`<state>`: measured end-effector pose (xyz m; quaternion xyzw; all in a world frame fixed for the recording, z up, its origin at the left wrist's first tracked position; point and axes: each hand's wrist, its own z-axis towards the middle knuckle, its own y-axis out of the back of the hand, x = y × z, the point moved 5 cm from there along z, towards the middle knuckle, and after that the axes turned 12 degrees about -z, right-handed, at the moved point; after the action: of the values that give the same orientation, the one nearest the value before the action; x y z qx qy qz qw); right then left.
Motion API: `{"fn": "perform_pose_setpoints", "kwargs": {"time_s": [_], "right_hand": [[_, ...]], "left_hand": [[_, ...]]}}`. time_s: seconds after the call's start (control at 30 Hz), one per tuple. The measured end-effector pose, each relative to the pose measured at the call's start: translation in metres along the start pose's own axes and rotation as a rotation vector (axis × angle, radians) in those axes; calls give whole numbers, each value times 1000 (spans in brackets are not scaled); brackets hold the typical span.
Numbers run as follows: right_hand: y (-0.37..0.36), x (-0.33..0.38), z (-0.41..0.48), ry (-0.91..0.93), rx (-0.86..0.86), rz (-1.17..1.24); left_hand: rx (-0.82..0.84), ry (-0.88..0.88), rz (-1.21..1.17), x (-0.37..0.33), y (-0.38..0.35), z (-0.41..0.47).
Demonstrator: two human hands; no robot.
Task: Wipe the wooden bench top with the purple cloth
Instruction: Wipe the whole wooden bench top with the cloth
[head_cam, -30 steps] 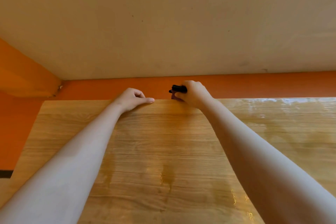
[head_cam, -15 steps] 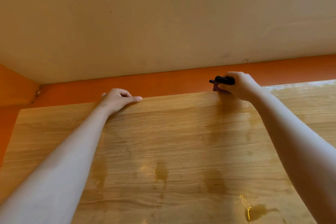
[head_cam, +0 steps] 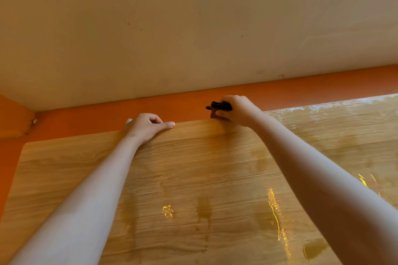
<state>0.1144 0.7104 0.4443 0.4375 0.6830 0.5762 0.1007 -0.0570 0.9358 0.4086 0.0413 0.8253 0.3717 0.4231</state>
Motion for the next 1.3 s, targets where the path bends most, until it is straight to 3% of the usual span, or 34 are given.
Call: {"fn": "perform_pose_setpoints", "kwargs": {"time_s": [0.23, 0.33, 0.5, 0.63, 0.73, 0.93, 1.17, 1.3], "right_hand": [[44, -114, -35, -239, -71, 5], [37, -98, -21, -207, -37, -7], [4, -27, 4, 0, 12, 21], [1, -24, 7, 59, 25, 62], [13, -55, -1, 58, 18, 71], [53, -166, -23, 14, 3, 47], [103, -294, -51, -84, 30, -28], [98, -289, -46, -71, 15, -30]], "left_hand": [[39, -1, 24, -3, 0, -1], [43, 12, 15, -4, 0, -2], [76, 31, 18, -5, -1, -1], [160, 44, -19, -19, -1, -4], [165, -35, -64, -51, -23, -13], [223, -197, -12, -167, -151, -12], [194, -114, 56, -198, -202, -7], [181, -37, 35, -192, -201, -7]]}}
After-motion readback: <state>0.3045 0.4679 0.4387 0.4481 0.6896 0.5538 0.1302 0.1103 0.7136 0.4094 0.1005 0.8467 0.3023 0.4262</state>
